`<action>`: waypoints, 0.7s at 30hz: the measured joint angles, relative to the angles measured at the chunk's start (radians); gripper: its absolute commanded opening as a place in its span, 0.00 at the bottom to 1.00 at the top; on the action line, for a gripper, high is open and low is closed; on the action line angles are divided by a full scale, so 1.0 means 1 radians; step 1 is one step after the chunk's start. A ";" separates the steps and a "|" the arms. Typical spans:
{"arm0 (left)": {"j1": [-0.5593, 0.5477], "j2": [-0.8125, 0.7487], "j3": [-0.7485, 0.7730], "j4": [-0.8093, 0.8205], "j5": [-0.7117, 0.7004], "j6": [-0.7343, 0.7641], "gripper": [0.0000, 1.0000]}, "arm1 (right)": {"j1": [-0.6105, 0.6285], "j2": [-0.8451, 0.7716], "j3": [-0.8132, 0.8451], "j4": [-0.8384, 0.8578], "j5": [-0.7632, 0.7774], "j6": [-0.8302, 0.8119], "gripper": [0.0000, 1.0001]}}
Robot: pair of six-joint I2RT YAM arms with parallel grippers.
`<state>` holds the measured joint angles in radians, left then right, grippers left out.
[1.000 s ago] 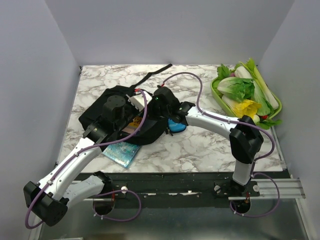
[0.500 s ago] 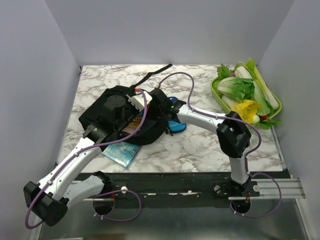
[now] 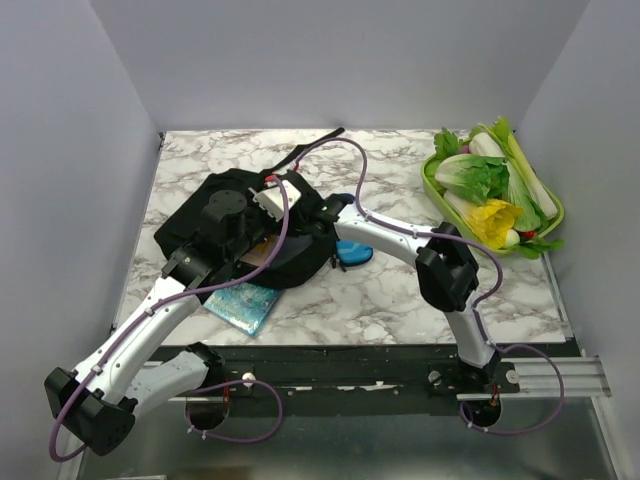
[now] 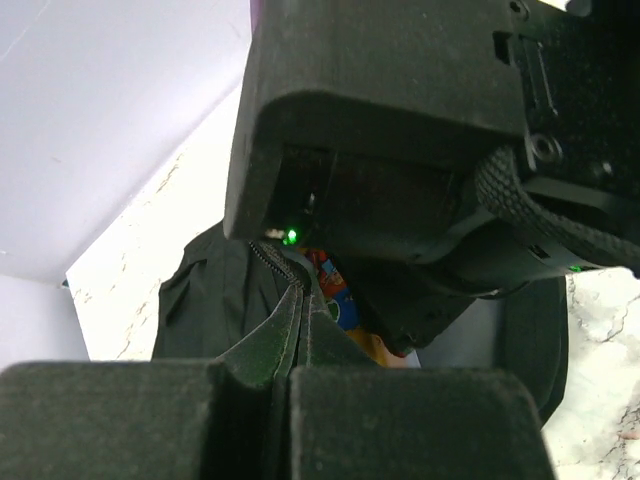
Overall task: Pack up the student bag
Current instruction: Place the book in the student bag.
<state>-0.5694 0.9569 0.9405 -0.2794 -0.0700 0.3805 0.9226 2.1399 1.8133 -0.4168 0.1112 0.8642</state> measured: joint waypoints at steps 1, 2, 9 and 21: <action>0.000 -0.002 0.000 0.000 0.000 0.000 0.07 | 0.005 -0.004 -0.003 0.002 0.004 0.001 0.39; 0.000 -0.003 0.000 0.000 0.000 0.000 0.25 | 0.008 -0.012 -0.021 0.010 0.009 0.005 0.44; 0.005 -0.030 -0.017 -0.038 0.043 0.008 0.78 | 0.013 -0.341 -0.459 0.054 0.057 0.008 0.52; 0.380 -0.053 0.006 -0.475 0.443 0.257 0.78 | 0.058 -0.757 -0.959 0.405 -0.120 -0.134 0.52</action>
<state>-0.1890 0.9043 0.9463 -0.7547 0.3729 0.6376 0.9806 1.3827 0.8539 -0.0116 -0.0090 0.7303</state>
